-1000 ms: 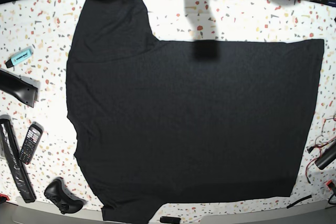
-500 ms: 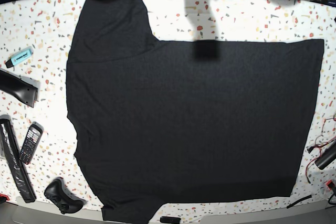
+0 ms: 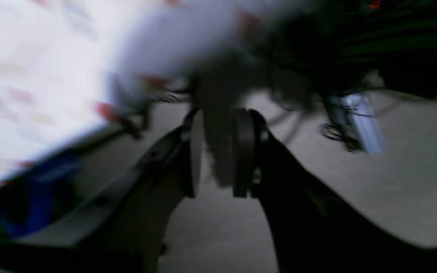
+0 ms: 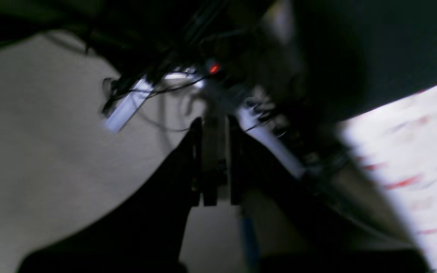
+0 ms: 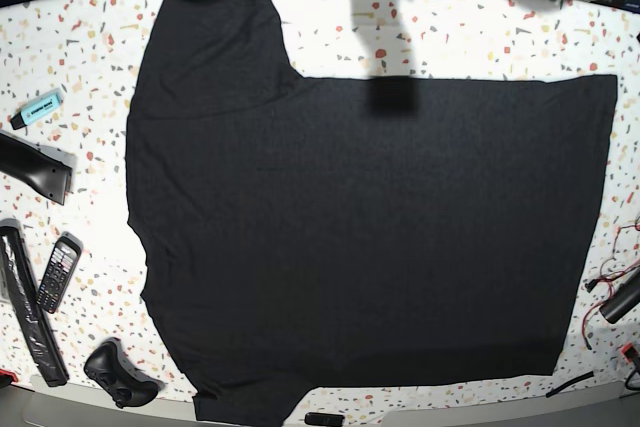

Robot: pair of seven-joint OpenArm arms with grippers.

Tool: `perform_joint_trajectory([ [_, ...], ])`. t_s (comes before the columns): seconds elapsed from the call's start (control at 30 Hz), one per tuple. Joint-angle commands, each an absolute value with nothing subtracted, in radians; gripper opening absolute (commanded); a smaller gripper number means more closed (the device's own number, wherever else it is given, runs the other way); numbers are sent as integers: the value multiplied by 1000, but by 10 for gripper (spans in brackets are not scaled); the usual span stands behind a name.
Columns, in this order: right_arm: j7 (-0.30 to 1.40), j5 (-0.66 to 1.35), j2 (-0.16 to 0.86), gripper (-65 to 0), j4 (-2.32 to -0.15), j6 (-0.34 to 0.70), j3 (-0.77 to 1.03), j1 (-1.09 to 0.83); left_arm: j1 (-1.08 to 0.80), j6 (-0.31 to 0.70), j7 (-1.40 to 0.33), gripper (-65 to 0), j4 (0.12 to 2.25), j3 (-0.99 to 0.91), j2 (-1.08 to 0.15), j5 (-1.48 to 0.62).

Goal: Fold the T-shirt properly
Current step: 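Move both grippers down to the shirt's shoulder corners by the collar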

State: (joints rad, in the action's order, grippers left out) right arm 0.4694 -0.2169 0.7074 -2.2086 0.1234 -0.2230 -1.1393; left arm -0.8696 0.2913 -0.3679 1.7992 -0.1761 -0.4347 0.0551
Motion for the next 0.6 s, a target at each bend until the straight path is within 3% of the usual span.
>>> perform_joint_trajectory([
  [0.0,459,-236,723,-606,-2247,112,-222,-1155,-880,278,-368,-525,1834,-184,-457,80],
  [0.2,496,-372,748,-605,-2333,6,-205,-1149,-880,276,-371,-525,1965,-184,-556,248],
  [0.4,517,-390,748,-605,-2341,7,-119,-1088,-841,281,-367,-523,2028,-180,-655,326],
  [0.57,522,-390,739,-605,-2341,7,-64,-1078,-789,281,-337,-477,1983,-180,-771,341],
])
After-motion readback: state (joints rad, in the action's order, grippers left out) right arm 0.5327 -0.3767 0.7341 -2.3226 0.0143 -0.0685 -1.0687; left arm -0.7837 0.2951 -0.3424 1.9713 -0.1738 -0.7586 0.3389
